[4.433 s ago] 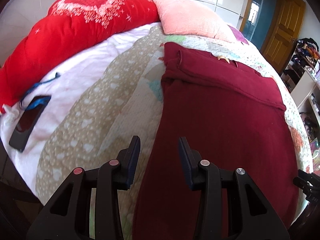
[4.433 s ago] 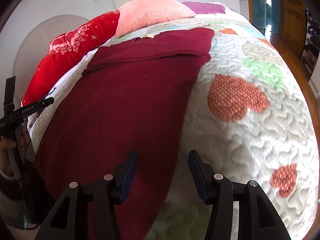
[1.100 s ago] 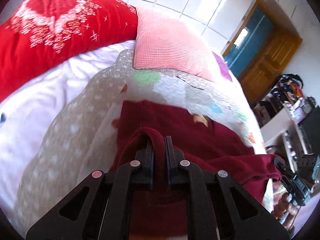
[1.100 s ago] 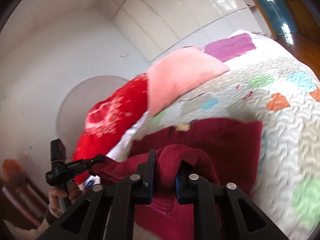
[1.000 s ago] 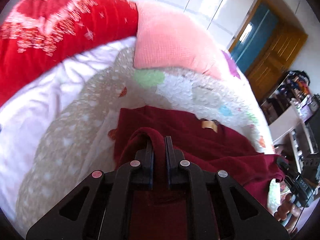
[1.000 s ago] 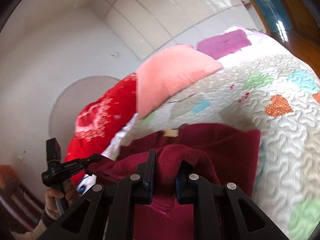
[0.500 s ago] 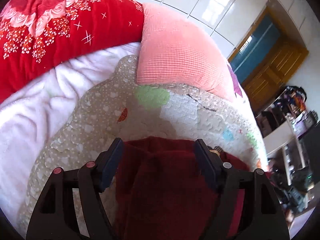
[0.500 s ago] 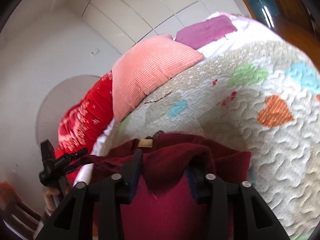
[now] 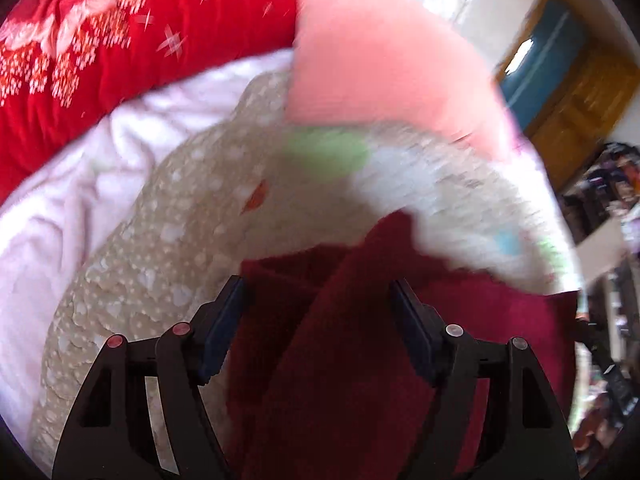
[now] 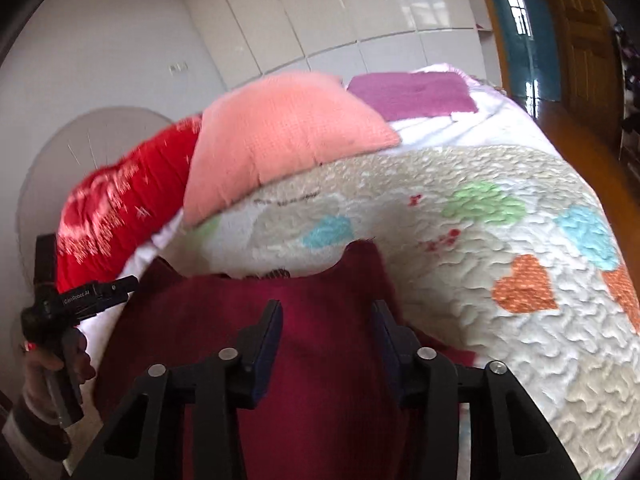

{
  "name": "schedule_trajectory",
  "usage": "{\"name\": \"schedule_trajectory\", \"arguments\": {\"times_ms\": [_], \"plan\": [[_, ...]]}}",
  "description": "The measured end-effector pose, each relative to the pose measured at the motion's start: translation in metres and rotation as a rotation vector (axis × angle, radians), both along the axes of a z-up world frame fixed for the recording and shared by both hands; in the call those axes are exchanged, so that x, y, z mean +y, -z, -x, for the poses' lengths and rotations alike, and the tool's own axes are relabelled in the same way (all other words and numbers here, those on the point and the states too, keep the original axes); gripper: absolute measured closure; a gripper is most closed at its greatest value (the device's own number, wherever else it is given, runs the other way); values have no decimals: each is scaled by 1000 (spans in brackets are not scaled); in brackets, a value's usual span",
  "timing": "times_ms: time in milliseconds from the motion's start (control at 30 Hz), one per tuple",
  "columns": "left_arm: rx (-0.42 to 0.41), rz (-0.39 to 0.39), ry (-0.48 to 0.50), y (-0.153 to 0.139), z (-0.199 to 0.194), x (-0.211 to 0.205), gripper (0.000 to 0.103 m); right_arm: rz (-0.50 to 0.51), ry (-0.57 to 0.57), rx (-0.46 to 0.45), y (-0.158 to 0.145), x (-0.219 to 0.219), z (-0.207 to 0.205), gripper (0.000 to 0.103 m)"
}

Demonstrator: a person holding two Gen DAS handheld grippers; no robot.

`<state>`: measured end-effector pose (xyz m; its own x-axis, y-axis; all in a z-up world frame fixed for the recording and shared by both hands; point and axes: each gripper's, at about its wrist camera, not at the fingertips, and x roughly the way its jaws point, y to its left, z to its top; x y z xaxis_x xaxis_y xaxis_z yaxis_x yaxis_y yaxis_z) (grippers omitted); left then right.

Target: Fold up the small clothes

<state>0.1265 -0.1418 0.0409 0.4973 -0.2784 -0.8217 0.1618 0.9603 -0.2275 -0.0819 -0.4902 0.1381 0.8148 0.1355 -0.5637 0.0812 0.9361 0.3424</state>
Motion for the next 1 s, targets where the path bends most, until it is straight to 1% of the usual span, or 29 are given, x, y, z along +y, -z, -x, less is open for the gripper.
{"name": "schedule_trajectory", "arguments": {"times_ms": [33, 100, 167, 200, 267, 333, 400, 467, 500, 567, 633, 700, 733, 800, 833, 867, 900, 933, 1000], "plan": [[13, -27, -20, 10, -5, 0, 30, 19, 18, 26, 8, 2, -10, 63], [46, -15, -46, 24, -14, 4, 28, 63, 77, 89, 25, -3, -30, 64], [48, 2, -72, 30, -20, 7, 28, 51, 118, 126, 38, -13, -41, 64], [38, -6, -74, 29, -22, 6, 28, 23, 127, 136, 45, -21, -47, 64], [29, -29, -70, 29, -23, 2, 28, 0, 131, 139, 47, -28, -51, 64], [26, -31, -62, 27, -19, 4, 28, 41, 140, 154, 40, -25, -49, 64], [11, -25, -59, 19, -11, 10, 28, 81, 144, 157, 28, -18, -37, 64], [-14, -17, -46, 7, 2, 17, 28, 60, 111, 117, 15, -9, -12, 64], [-35, -16, -21, 0, 13, 21, 28, 64, 94, 109, 9, -2, -3, 63], [-70, -40, 15, -10, 33, 28, 28, 97, 60, 103, 2, 14, 18, 63], [-94, -59, 40, -15, 54, 35, 28, 116, 26, 84, 0, 32, 39, 59], [-97, -50, 52, -15, 72, 44, 28, 124, -12, 96, 8, 44, 53, 55], [-90, -30, 44, -12, 84, 53, 28, 139, -13, 113, 16, 47, 53, 54], [-65, -3, 38, -7, 96, 62, 28, 174, -12, 198, 43, 51, 47, 54], [-48, 6, 35, -4, 102, 67, 28, 190, -7, 190, 45, 53, 47, 53], [-38, 6, 29, -1, 108, 72, 28, 209, 3, 183, 43, 56, 48, 53], [-38, -1, 24, 2, 112, 75, 28, 219, 13, 209, 37, 60, 46, 53], [-40, -10, 22, 4, 114, 76, 28, 206, 12, 213, 31, 63, 46, 54], [-39, -24, 11, 9, 118, 80, 28, 133, -38, 167, 16, 74, 49, 53]]}}
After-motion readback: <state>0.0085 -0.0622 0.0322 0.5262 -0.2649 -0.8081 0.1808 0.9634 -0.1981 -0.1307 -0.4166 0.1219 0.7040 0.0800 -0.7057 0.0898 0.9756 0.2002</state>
